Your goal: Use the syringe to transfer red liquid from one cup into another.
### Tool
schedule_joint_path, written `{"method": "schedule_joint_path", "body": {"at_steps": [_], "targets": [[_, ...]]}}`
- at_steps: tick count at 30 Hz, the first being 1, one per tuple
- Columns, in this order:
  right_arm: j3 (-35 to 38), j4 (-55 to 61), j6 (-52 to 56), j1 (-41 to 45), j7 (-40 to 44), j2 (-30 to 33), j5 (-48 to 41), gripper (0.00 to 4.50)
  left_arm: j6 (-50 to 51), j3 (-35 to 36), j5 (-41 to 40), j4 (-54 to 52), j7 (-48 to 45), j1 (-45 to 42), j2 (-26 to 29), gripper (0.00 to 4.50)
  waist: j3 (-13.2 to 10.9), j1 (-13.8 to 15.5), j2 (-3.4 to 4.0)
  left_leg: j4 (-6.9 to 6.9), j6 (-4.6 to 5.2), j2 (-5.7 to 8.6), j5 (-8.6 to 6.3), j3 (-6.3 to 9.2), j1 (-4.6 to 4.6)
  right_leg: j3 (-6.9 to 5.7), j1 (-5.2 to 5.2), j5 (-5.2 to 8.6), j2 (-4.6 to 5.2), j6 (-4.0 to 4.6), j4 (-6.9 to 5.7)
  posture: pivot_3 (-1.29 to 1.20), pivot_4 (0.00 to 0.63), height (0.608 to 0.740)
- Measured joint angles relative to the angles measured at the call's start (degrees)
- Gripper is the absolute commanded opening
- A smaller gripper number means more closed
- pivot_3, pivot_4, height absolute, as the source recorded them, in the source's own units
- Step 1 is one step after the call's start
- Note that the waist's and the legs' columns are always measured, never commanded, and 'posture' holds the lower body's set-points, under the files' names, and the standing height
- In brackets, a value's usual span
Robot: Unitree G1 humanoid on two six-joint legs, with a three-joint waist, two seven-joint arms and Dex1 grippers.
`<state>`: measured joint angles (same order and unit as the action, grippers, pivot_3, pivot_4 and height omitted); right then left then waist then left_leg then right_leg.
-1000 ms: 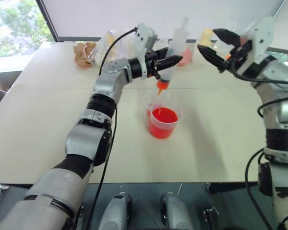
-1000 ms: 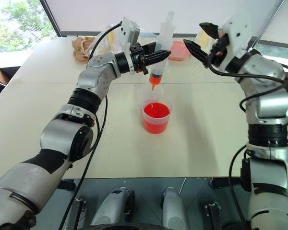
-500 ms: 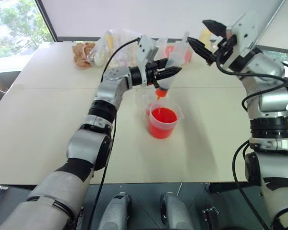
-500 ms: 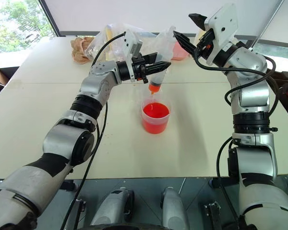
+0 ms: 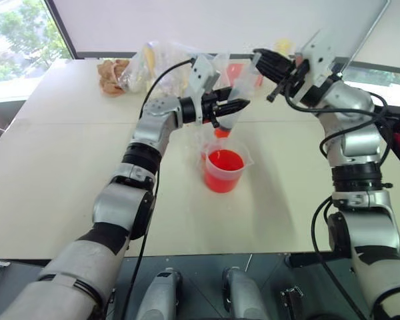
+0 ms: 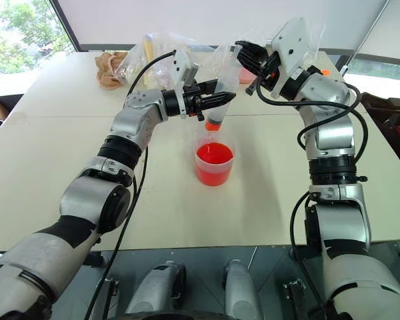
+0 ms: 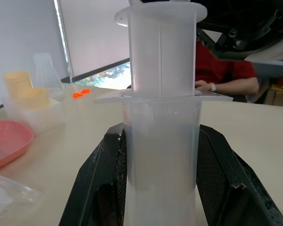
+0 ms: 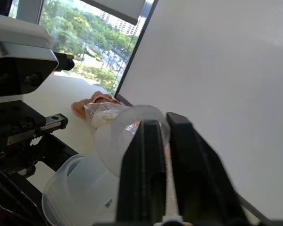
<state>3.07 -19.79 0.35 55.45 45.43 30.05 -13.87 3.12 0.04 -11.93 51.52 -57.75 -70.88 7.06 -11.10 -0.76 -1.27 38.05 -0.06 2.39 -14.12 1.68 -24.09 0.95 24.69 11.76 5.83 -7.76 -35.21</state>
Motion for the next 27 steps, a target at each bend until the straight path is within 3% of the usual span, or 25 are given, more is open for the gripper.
{"method": "schedule_joint_path", "body": {"at_steps": [27], "targets": [[1.66, 1.79, 2.88, -2.01, -0.82, -4.48, -0.38, 0.05, 0.43, 0.43, 0.03, -0.01, 1.02, -0.08, 0.62, 1.41, 0.00, -0.07, 0.00, 0.00, 0.00, 0.00, 0.00, 0.01, 0.00, 0.00, 0.00, 0.00, 0.00, 0.00, -0.01, 0.00, 0.150, 0.737]]}}
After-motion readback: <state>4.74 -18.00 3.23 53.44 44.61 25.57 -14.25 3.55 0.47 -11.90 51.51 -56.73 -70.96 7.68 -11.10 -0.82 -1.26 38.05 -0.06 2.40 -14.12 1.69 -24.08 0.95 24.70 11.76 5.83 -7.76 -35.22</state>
